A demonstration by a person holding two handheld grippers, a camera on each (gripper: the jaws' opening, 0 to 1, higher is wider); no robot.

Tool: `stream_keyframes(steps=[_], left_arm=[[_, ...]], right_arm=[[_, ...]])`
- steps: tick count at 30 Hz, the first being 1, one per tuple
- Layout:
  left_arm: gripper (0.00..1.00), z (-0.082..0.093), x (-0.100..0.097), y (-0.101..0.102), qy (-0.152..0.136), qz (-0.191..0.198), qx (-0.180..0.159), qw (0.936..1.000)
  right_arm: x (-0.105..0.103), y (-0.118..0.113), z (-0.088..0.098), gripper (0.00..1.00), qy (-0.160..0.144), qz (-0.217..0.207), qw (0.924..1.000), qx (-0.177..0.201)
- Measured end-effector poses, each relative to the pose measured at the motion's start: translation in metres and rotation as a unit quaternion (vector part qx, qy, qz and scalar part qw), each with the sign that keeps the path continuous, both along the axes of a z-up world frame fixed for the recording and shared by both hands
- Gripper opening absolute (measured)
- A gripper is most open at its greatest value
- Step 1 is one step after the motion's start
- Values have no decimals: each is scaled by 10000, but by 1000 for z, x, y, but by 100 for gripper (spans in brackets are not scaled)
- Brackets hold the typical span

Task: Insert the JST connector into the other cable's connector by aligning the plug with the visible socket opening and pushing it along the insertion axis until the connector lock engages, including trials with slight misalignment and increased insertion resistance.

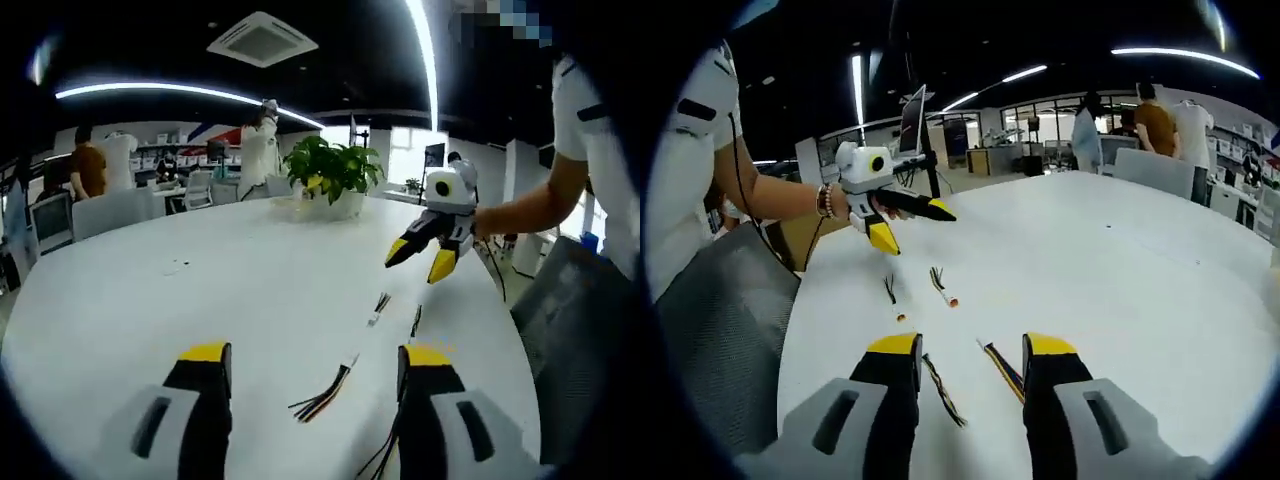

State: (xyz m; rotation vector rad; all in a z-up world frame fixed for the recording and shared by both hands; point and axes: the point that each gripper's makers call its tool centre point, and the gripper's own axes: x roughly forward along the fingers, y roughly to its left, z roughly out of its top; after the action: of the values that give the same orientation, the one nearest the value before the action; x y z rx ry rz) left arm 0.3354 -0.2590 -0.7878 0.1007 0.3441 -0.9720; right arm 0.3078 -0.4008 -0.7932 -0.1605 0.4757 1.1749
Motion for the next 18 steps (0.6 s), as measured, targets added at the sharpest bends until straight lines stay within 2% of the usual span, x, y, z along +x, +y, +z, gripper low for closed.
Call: stream_keyframes(steps=[3, 7, 9, 11, 13, 15, 18], left_arm=[[57, -7, -2, -8, 24, -235, 21, 9997], [42, -8, -7, -26, -270, -703, 27, 9972], [41, -13, -6, -32, -150, -732, -38, 9972], [39, -18, -7, -36, -131, -823, 38, 9965], [29, -24, -12, -40, -55, -990, 77, 9950], [21, -27, -14, -44, -106, -1088, 121, 9939], [22, -34, -13, -47, -75, -1133, 235, 9933]], right_arm=[[1, 5, -6, 36, -13, 214, 9997, -68], [2, 12, -18, 33, 66, 448, 9988, -182], [1, 16, -22, 31, 21, 590, 9980, -243], [1, 18, -28, 30, 50, 694, 9971, -312], [-1, 18, -36, 30, 165, 784, 9956, -488], [1, 19, -40, 29, 37, 846, 9948, -565], [2, 22, -41, 26, 44, 887, 9947, -526]])
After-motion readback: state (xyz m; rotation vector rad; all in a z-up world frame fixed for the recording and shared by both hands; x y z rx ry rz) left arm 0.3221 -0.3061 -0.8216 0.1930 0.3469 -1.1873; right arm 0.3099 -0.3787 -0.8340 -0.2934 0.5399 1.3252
